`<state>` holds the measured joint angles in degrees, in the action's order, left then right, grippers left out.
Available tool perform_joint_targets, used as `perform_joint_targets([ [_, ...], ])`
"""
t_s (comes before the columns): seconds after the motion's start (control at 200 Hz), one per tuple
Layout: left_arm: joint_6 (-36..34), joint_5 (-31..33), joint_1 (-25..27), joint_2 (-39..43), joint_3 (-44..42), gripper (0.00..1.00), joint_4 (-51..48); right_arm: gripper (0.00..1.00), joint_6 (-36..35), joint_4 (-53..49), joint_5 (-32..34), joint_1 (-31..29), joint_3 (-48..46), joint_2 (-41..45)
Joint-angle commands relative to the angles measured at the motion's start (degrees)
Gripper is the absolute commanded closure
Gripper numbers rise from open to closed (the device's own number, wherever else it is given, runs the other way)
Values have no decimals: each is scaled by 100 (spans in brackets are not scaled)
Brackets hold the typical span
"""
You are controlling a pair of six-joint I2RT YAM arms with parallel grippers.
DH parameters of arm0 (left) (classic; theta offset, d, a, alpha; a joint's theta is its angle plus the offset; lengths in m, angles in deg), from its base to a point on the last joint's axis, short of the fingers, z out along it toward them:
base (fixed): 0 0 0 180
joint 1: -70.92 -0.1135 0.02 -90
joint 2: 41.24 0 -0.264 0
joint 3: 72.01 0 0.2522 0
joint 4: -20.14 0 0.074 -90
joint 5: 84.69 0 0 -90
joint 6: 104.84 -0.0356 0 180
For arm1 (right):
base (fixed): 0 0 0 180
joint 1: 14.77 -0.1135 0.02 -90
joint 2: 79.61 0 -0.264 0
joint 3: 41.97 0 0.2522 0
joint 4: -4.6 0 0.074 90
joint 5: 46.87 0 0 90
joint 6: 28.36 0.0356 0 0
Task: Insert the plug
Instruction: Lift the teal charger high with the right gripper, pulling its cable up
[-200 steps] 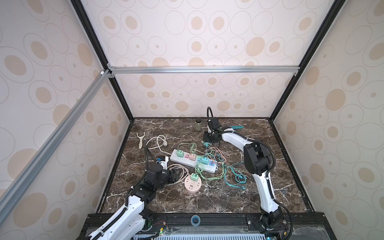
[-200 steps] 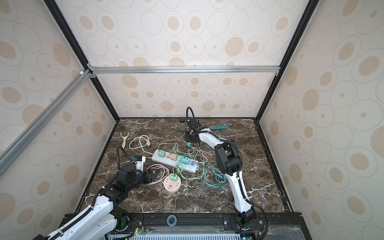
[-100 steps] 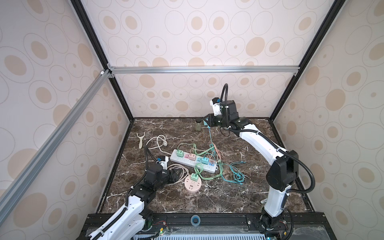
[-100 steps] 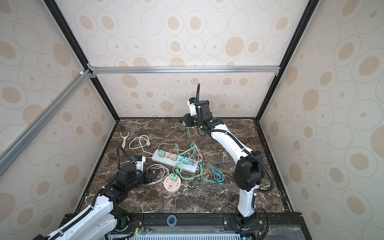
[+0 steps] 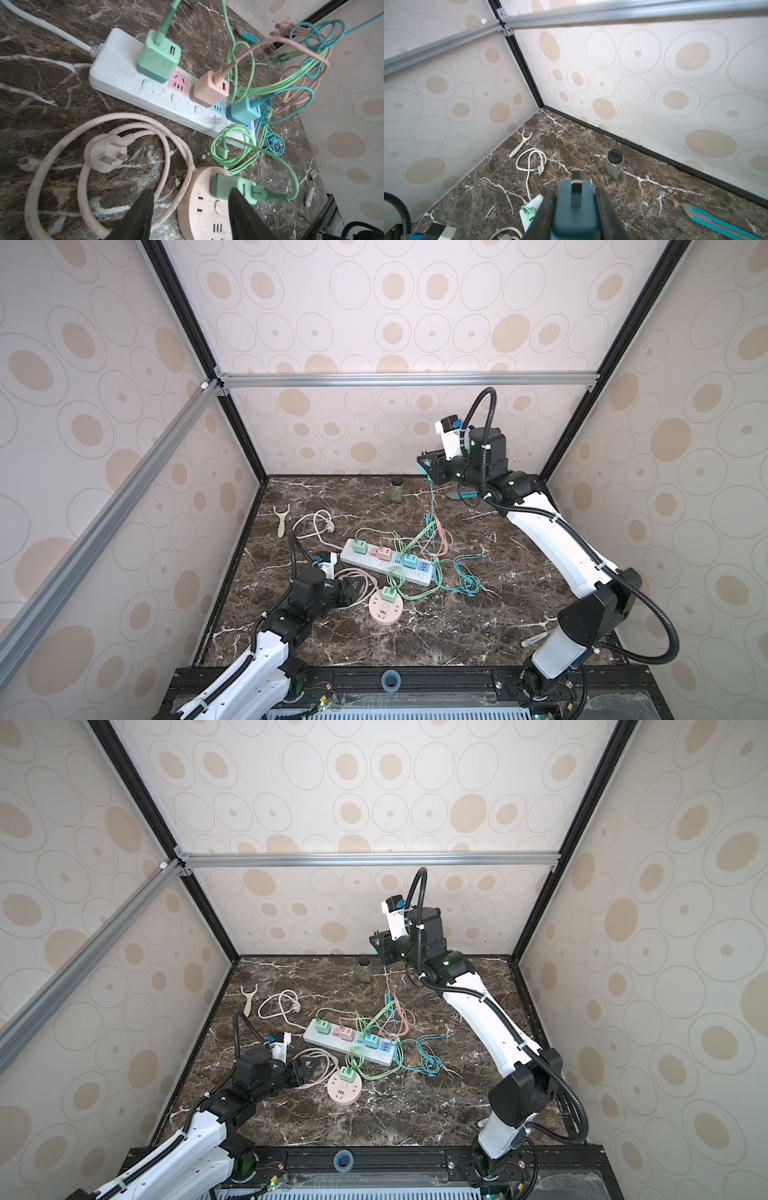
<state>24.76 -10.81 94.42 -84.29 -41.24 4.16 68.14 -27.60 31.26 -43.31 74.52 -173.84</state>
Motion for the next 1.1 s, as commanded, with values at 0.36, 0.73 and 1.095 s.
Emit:
perform_joint_targets([
  [0.36, -106, 39, -29, 60, 108, 42, 32, 86, -977, 181, 948, 143, 542, 480],
  [0.73, -108, 24, -27, 53, 108, 42, 15, 87, -2115, 317, 1862, 445, 1256, 363],
  [1.095, -260, -421, -30, 305, 315, 42, 249, 87, -2367, 560, 2098, 444, 832, 543],
])
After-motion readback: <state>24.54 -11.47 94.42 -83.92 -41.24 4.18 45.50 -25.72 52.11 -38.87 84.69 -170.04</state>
